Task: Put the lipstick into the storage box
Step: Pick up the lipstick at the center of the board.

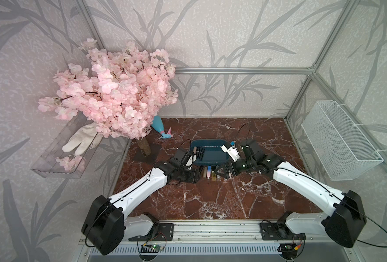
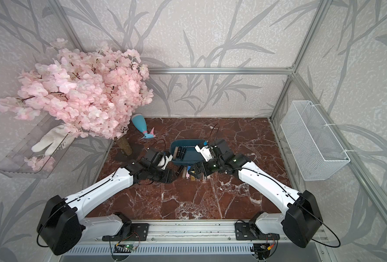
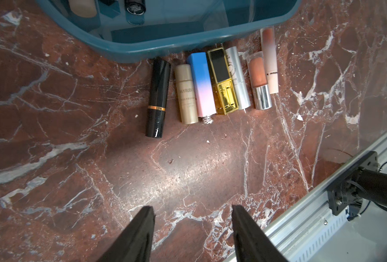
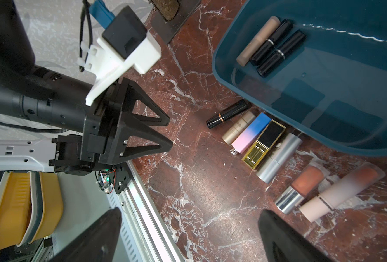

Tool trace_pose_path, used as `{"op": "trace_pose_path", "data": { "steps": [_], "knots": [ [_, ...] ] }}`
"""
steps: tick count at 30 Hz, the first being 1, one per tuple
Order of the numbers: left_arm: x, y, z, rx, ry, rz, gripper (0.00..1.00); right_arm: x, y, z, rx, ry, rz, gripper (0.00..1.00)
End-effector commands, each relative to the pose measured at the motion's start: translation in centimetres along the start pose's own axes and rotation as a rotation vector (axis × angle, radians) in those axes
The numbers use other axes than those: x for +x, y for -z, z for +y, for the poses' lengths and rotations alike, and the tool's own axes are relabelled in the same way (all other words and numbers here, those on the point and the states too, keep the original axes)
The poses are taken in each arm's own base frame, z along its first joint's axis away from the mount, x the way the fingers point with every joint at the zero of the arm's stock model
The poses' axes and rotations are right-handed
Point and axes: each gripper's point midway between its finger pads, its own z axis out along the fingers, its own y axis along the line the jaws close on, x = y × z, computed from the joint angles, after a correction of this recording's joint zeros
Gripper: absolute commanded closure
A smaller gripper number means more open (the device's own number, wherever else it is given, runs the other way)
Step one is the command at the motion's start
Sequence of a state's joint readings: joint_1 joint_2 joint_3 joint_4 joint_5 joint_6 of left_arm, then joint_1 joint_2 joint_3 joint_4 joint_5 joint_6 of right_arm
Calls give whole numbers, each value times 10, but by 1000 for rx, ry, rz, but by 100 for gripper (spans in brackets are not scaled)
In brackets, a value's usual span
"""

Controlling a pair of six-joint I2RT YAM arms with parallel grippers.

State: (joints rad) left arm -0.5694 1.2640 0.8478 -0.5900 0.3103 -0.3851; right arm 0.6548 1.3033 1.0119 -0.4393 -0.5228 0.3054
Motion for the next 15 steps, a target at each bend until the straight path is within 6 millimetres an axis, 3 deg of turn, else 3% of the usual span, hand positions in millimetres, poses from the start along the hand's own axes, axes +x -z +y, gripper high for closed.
{"op": "trace_pose_path", "data": {
  "steps": [1, 15],
  "knots": [
    [-1, -7, 14, -86, -7, 4, 42, 1, -1, 1, 4, 10, 8, 1],
    [-10, -18, 38, -267, -39, 34, 44, -7, -3, 3, -1, 11, 3, 1]
  ]
}}
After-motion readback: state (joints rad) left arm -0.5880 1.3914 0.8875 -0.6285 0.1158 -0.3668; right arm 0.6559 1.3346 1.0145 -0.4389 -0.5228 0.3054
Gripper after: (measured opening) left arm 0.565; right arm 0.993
